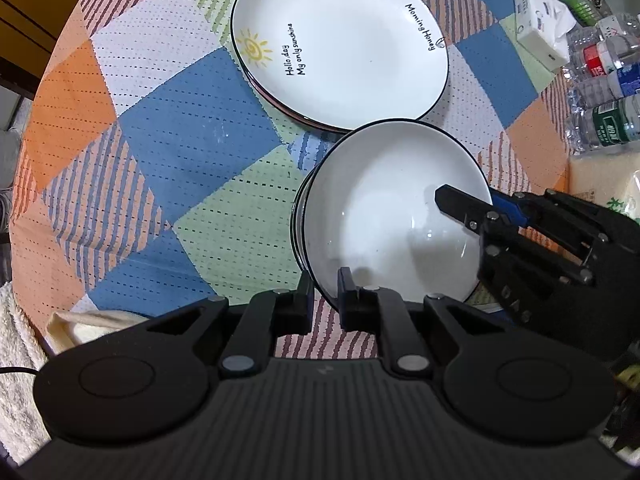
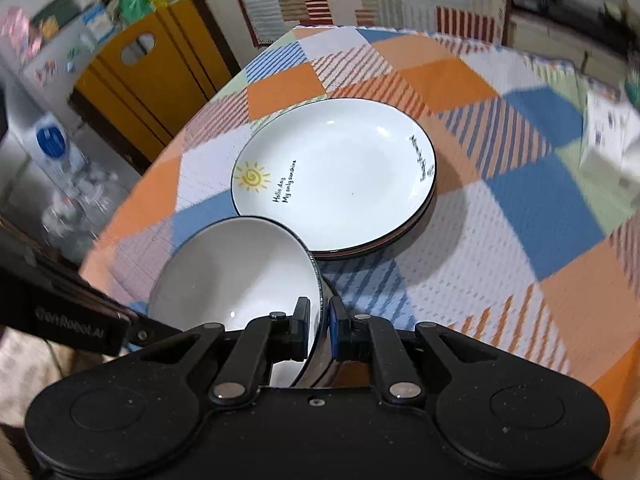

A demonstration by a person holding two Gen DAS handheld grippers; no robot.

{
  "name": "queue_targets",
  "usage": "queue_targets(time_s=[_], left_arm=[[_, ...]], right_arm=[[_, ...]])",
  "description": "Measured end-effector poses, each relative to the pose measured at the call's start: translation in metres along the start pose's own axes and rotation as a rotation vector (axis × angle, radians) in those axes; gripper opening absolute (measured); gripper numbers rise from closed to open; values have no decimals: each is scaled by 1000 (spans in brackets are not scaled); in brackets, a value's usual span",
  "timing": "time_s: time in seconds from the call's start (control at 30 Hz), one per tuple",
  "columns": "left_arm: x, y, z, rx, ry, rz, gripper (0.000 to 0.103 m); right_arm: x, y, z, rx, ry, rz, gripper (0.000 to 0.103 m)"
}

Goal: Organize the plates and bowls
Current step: 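Carry that bowl with both grippers onto the bowl stack, release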

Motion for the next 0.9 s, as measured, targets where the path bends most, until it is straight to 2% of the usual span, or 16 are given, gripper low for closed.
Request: queue_targets(time_s=[0.1,0.27,0.37,0.43,0.53,0.63,0.73,0.8,0.9], left_arm=[[1,4,-6,9,13,21,10],[2,7,-11,4,21,41,11],[2,7,-15,-5,30,36,14],[2,7,-14,-16,30,32,16],[1,9,-8,-52,14,24,29],[2,15,5,-41,-35,-19,43],[3,21,15,-36,-83,-64,45],[2,25,19,-35,-112,-91,47],[0,29,19,-64,-142,-105,50]], right_arm=[[-1,10,-2,-59,-21,94,13],[-1,15,-9,-102,-41,168,14],[0,19,-8,-110,-50,207,23],[-2,21,-9,-110,-61,223,24],[-4,19,-5,-83,-97,224,25],[-7,14,7,-22,-141,203,31],[-11,11,25,24,-184,227,35],[-13,7,39,51,-225,243,48],[-22,1,50,76,-270,276,55]])
Point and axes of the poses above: each gripper's, at about its wrist camera, not at the fingertips, and z roughly against the way its jaws point, y to its left, x to its top, the point moved 7 cm from there along -z, roughly the way its jaws point, and after that the axes turned 11 degrees about -x, right-handed, at the moved point
